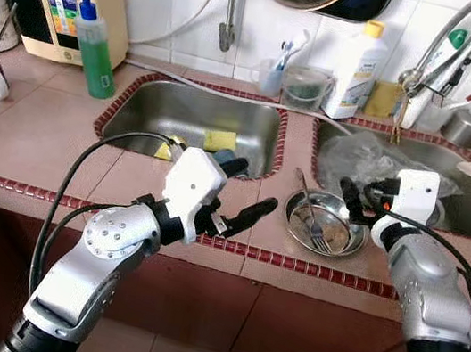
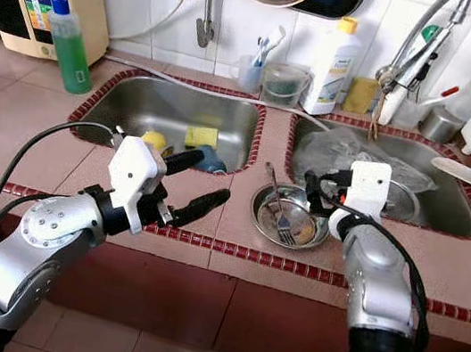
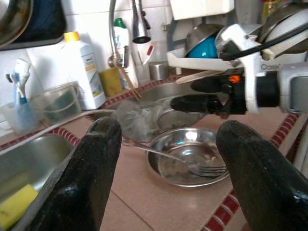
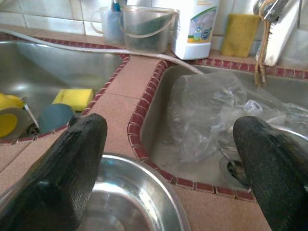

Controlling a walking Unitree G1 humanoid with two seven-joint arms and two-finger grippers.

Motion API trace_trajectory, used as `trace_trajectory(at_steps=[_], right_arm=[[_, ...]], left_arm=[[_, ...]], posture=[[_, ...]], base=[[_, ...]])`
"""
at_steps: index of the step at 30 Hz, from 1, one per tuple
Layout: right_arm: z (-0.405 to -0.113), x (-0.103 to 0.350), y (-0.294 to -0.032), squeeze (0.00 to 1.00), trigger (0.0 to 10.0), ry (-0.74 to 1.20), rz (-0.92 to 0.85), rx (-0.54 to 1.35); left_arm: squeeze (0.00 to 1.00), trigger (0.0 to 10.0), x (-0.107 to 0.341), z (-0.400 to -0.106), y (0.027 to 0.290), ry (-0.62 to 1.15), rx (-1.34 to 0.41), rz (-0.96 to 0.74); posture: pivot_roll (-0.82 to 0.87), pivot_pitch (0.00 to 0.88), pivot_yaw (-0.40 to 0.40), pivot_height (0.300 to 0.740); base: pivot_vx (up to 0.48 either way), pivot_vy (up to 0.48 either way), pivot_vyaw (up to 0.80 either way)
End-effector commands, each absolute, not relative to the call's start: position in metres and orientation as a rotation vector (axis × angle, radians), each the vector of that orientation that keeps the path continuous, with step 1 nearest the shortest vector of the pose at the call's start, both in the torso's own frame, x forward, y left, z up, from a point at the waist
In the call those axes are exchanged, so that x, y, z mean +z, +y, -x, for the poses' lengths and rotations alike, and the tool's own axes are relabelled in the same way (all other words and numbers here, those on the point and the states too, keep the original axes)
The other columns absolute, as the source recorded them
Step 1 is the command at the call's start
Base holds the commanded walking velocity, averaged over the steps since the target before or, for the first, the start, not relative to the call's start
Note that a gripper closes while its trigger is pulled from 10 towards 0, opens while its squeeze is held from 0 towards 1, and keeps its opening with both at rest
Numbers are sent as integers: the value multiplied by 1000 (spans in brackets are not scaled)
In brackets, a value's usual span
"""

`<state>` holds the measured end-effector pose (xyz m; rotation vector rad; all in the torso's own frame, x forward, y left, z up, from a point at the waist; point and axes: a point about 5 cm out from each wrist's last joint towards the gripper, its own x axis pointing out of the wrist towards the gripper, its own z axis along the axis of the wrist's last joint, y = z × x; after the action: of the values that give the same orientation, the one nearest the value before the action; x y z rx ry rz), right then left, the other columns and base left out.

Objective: Kitchen organization

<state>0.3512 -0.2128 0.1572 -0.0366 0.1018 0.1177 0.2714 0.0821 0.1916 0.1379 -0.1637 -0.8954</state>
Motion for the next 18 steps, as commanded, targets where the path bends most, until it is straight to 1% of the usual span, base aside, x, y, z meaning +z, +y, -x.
trace_trajectory(at_steps=[1,9,18], right_arm=[[-356,159,-213,0,10000,119,26,134],[-365,152,-207,0,10000,191,34,194],[-371,144,-193,0,10000,231,24,279]], left_arm=[[0,10000,194,-268,79,-164,-916,-152],[0,10000,198,-264,78,-173,-912,-142],[0,10000,194,-261,77,-159,-911,-157]], posture=[[-16,0,-15,740],[-6,0,-24,740],[5,0,-32,740]], base=[[0,0,0],[0,0,0],[0,0,0]])
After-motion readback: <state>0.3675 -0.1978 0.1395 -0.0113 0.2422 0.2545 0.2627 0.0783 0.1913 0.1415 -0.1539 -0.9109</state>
